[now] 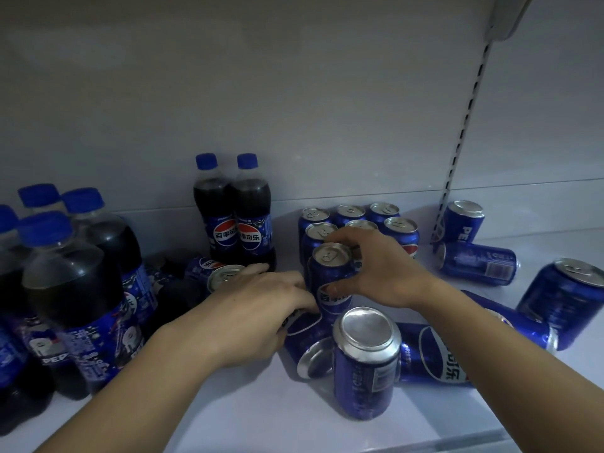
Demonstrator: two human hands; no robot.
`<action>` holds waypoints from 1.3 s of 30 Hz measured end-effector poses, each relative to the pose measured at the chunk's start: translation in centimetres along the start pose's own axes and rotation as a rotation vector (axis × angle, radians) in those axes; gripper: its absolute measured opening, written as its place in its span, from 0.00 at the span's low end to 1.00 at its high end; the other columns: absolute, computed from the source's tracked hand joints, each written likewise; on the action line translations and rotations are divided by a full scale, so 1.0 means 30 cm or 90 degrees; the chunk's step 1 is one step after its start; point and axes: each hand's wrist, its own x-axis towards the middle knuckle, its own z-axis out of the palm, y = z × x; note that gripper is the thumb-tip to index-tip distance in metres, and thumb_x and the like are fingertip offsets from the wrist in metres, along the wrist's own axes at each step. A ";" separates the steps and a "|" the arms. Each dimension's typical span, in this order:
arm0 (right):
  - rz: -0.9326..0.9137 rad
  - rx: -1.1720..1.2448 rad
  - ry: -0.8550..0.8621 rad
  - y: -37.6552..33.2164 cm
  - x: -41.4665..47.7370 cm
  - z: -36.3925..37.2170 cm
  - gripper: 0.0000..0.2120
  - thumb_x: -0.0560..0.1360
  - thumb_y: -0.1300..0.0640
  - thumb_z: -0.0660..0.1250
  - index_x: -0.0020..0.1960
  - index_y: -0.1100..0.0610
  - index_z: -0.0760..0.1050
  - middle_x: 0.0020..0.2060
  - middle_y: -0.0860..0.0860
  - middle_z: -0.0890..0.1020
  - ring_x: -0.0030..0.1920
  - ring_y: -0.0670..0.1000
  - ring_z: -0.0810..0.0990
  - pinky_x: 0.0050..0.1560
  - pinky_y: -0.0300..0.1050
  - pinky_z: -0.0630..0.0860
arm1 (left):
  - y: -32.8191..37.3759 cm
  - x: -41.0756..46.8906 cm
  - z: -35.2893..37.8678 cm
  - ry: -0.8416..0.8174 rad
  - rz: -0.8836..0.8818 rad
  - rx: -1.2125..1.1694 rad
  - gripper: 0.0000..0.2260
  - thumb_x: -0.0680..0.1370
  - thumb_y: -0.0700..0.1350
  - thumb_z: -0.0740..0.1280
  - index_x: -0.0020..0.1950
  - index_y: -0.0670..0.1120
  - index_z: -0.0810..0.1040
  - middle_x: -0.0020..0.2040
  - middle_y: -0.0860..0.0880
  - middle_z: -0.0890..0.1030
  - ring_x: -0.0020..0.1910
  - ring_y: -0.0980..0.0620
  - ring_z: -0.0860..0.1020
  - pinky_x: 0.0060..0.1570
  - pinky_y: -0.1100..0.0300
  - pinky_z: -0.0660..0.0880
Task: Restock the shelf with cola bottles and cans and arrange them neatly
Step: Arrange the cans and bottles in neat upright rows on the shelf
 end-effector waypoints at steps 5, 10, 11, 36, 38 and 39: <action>-0.007 -0.031 -0.006 -0.024 -0.008 -0.010 0.40 0.63 0.52 0.84 0.71 0.47 0.71 0.52 0.38 0.76 0.56 0.43 0.78 0.57 0.37 0.74 | -0.001 -0.007 -0.002 0.009 -0.005 -0.006 0.20 0.80 0.45 0.63 0.69 0.64 0.73 0.63 0.63 0.70 0.52 0.60 0.65 0.56 0.66 0.52; 0.006 -0.079 -0.002 -0.102 -0.061 -0.120 0.24 0.71 0.38 0.74 0.62 0.44 0.72 0.49 0.41 0.80 0.49 0.43 0.80 0.50 0.42 0.77 | -0.003 -0.004 -0.009 0.015 -0.001 -0.004 0.16 0.81 0.48 0.62 0.66 0.61 0.76 0.62 0.62 0.74 0.56 0.58 0.71 0.57 0.65 0.56; -0.010 -0.069 -0.026 -0.118 -0.083 -0.147 0.21 0.72 0.34 0.71 0.59 0.44 0.73 0.47 0.43 0.81 0.48 0.43 0.80 0.49 0.42 0.78 | -0.005 -0.003 -0.007 0.017 0.001 0.001 0.15 0.80 0.49 0.62 0.65 0.60 0.77 0.61 0.61 0.75 0.57 0.57 0.73 0.56 0.64 0.59; -0.107 0.338 0.006 -0.074 -0.185 -0.254 0.28 0.65 0.67 0.79 0.59 0.56 0.70 0.57 0.55 0.81 0.55 0.57 0.84 0.50 0.58 0.84 | 0.115 0.105 -0.065 0.213 -0.284 -1.031 0.21 0.80 0.60 0.61 0.57 0.45 0.82 0.45 0.41 0.86 0.33 0.49 0.82 0.30 0.60 0.76; -0.095 0.291 -0.018 -0.078 -0.181 -0.243 0.27 0.67 0.66 0.79 0.60 0.53 0.69 0.58 0.53 0.80 0.54 0.55 0.85 0.48 0.62 0.84 | 0.114 0.121 -0.060 0.273 -0.290 -1.039 0.21 0.76 0.58 0.68 0.59 0.43 0.80 0.47 0.43 0.86 0.36 0.50 0.84 0.33 0.59 0.78; -0.085 0.284 -0.027 -0.078 -0.179 -0.240 0.27 0.67 0.64 0.78 0.60 0.51 0.69 0.59 0.51 0.79 0.55 0.54 0.85 0.48 0.62 0.84 | 0.114 0.126 -0.057 0.306 -0.271 -1.022 0.22 0.74 0.57 0.69 0.61 0.43 0.79 0.49 0.44 0.86 0.40 0.50 0.85 0.35 0.59 0.79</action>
